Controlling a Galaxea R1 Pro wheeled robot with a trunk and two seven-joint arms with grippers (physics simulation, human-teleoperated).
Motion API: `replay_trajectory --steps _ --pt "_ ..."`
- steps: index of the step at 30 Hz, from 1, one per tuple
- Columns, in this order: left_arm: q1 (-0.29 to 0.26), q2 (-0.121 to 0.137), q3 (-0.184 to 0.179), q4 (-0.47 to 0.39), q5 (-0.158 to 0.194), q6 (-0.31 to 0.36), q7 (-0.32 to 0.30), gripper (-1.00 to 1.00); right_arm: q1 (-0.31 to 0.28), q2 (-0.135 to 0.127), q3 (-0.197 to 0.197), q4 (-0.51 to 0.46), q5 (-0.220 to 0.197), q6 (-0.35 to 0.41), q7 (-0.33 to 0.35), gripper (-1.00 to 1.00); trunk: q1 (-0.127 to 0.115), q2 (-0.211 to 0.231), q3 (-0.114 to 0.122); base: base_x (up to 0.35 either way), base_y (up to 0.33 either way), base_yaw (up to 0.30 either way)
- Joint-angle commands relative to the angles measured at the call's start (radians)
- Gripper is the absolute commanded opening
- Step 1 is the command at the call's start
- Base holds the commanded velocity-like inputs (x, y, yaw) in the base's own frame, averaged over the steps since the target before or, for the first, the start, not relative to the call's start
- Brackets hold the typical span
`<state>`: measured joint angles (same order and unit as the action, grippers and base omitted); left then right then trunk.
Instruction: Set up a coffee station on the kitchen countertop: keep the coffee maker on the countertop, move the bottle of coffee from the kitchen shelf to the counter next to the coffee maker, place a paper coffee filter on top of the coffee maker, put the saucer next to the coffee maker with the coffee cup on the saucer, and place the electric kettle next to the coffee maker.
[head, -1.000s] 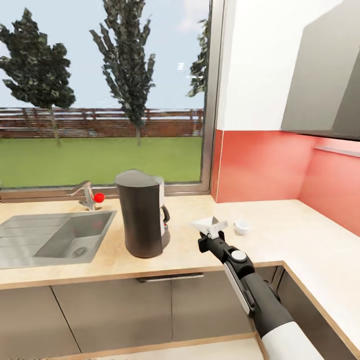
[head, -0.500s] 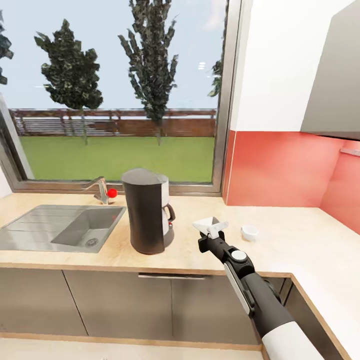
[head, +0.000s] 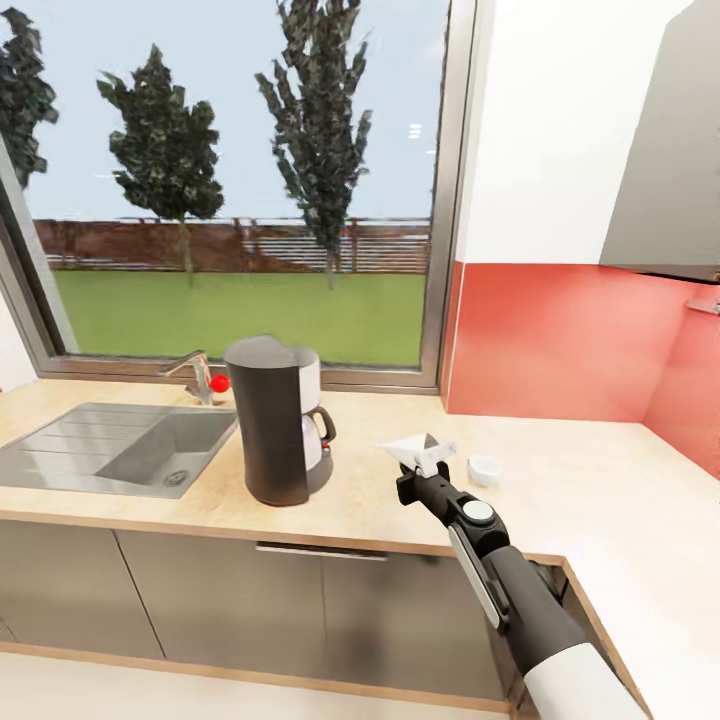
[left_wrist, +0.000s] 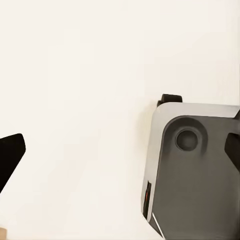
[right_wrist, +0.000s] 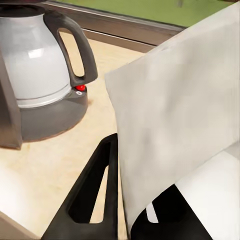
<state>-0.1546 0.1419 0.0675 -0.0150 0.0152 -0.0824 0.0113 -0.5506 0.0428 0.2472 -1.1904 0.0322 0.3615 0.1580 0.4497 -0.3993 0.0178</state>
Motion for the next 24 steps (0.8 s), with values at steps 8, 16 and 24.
replay_trajectory --steps 8,16,24 --pt "0.0 0.002 0.002 0.002 0.001 -0.004 0.0 1.0 0.0 0.004 -0.002 0.004 0.001 0.006 -0.001 -1.0 0.0 -0.001 0.0 0.0 -0.015 0.0" --pt "0.0 0.006 -0.003 0.003 -0.004 0.004 -0.001 1.0 -0.004 0.013 0.002 0.024 0.008 0.03 -0.003 -1.0 0.0 -0.001 0.0 0.0 0.0 0.0" --pt "0.0 0.002 -0.007 0.006 -0.004 0.002 -0.002 1.0 -0.197 0.027 0.005 0.029 0.007 0.292 0.002 -1.0 0.0 -0.001 0.0 0.0 0.0 0.0"
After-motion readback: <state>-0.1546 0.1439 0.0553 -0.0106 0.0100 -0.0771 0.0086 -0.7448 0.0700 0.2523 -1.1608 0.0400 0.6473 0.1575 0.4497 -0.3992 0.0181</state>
